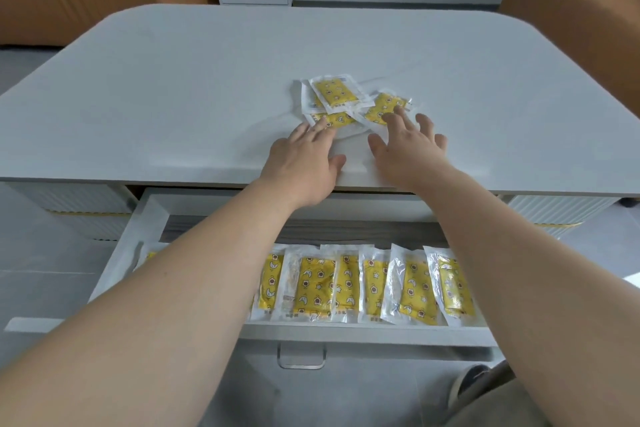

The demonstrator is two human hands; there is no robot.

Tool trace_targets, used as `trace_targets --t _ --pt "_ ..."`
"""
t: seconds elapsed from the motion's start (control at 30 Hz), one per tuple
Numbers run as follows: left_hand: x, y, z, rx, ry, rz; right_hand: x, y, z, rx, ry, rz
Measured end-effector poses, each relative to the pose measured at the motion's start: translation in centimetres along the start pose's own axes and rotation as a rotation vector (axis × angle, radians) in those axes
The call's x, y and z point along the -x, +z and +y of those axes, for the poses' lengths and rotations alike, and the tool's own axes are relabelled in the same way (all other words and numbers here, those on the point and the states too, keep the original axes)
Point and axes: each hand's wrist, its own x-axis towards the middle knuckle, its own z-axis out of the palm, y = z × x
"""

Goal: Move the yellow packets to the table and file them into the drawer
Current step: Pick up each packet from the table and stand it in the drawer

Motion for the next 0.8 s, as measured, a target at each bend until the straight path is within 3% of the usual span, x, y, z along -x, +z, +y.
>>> trace_targets --t 0.4,0.8 --pt "-2.2 -0.1 -0.6 0.015 -0.087 0.053 -2.3 1.2 -1.1 -0.003 -0.060 -0.015" --pt "-3.7 0.4 -0.3 0.004 -0.157 -0.133 -3.6 0.8 -2.2 0.092 -0.110 -0.143"
